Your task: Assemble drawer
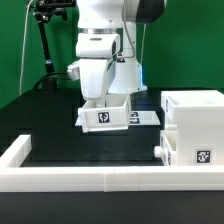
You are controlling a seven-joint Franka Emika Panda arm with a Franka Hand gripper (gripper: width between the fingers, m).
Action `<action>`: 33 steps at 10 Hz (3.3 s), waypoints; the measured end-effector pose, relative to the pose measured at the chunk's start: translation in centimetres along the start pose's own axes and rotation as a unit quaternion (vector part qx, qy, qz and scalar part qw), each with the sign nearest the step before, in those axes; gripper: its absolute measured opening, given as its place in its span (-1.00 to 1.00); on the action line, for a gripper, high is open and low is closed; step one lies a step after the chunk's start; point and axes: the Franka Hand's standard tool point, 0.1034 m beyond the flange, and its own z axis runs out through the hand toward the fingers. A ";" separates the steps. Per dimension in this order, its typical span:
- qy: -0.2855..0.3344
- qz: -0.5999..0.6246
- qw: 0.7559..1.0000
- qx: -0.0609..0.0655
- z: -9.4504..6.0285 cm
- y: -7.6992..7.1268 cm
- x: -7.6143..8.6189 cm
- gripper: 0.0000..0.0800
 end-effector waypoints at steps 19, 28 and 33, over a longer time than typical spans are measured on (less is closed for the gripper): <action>-0.002 -0.006 0.999 -0.044 -0.3 9.0 2.8 -0.89; 0.000 -0.010 0.999 -0.041 0.0 9.1 6.0 -0.89; -0.008 -0.006 0.999 -0.032 0.2 9.4 6.2 -0.89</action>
Offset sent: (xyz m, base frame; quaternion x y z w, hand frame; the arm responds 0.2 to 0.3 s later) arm 0.0521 0.0049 0.0176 -0.0370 -0.0262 -0.0909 0.9948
